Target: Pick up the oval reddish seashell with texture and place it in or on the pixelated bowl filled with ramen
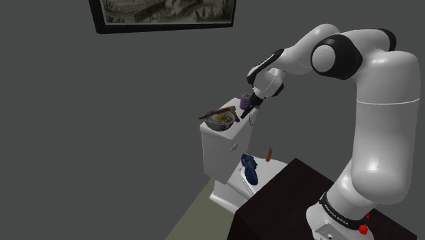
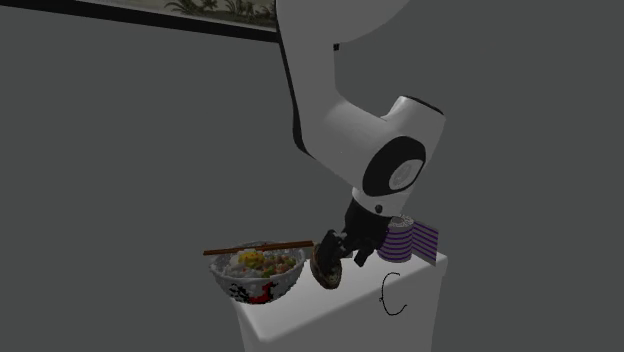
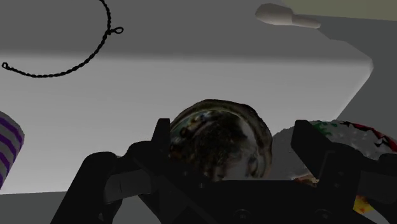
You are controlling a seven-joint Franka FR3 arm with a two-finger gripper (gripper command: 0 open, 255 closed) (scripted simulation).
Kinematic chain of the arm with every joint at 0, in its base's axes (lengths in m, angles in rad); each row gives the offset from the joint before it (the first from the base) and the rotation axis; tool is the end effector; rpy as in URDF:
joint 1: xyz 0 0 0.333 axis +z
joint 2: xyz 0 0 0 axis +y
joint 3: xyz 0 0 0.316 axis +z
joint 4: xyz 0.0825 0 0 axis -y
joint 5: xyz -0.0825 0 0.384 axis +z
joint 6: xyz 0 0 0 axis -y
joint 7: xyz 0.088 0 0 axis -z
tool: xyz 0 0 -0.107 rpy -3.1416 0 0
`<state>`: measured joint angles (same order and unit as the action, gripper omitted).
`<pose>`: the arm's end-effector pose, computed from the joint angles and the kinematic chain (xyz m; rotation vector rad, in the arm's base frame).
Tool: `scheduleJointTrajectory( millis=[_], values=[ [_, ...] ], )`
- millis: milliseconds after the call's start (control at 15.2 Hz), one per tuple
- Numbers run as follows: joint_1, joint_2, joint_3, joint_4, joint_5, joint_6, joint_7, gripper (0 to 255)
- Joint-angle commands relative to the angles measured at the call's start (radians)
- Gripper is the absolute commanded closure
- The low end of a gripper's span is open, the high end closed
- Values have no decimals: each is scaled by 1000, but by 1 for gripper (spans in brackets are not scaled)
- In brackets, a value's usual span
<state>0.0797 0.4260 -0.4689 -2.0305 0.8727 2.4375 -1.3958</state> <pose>0.5614 -0.2197 0.2592 -2.8591 -0.5583 -0.5113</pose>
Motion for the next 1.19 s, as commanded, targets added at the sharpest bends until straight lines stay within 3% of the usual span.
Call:
scheduleJointTrajectory(
  millis=[0,528,594,1122],
  values=[
    [-6,25,13,10,22,11,-13,0],
    [-7,31,16,13,27,14,-16,0],
    [-7,31,16,13,27,14,-16,255],
    [-7,31,16,13,27,14,-16,255]
  ],
)
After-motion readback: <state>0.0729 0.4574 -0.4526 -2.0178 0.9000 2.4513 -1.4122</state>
